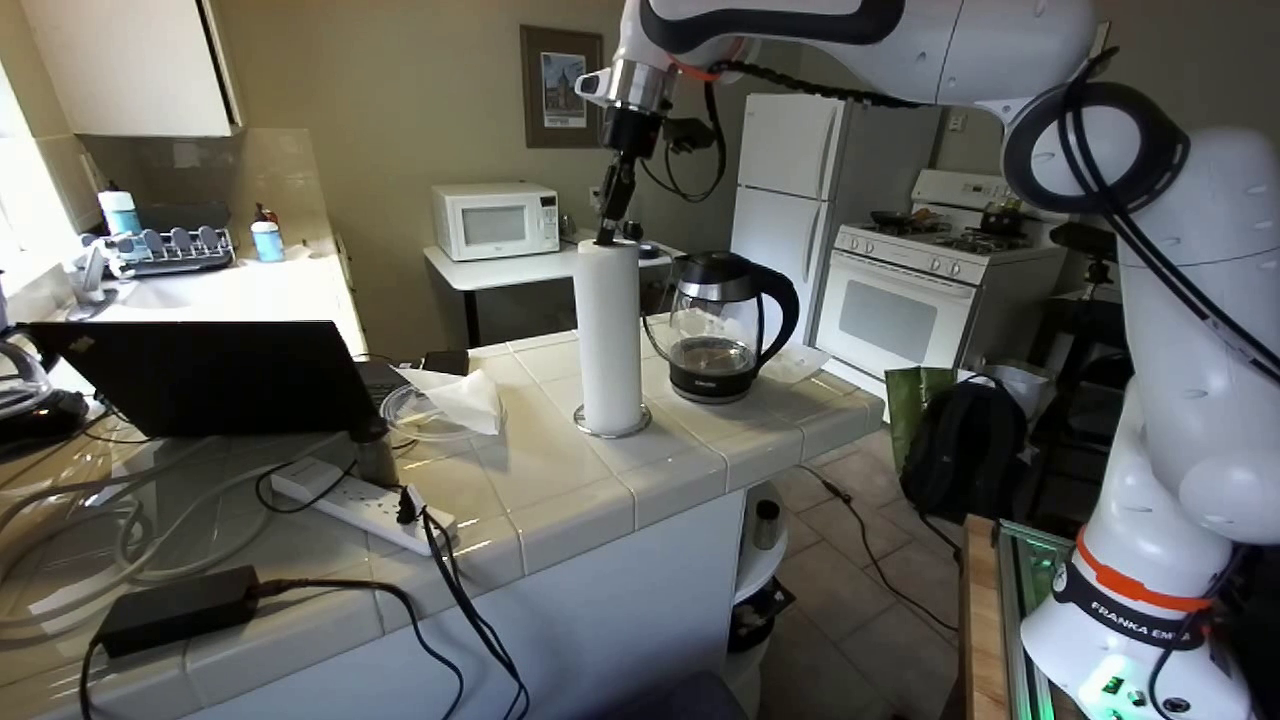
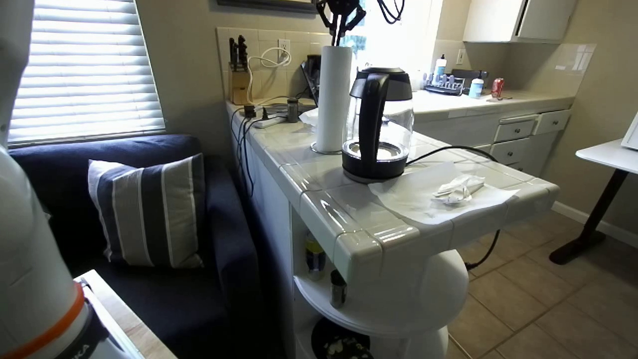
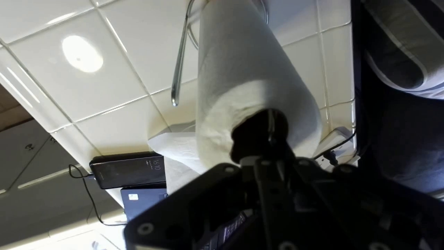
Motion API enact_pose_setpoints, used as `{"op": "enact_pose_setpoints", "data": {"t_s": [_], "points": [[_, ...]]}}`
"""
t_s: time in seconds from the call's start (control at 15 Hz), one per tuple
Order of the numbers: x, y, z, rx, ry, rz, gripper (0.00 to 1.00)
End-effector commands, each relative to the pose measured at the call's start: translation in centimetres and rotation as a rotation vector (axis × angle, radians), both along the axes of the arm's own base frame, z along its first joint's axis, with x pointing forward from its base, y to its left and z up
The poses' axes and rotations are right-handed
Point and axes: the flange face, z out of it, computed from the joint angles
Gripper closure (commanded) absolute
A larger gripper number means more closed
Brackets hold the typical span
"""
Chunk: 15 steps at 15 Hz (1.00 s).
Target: Move the toilet paper roll and stand to the back right side of the counter.
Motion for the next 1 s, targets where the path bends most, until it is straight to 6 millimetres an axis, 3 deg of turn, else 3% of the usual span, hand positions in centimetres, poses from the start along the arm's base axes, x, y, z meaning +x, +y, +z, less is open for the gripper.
{"op": "enact_pose_setpoints", "data": {"t_s": [0.0,0.27,0.93], "points": [[0.24,-0.32,-0.55,0.023,0.037,-0.018,0.91],[0.35,-0.32,-1.00,0.014,0.047,-0.028,0.93],[0.32,0.00,-1.39,0.093,0.078,-0.004,0.87]]}}
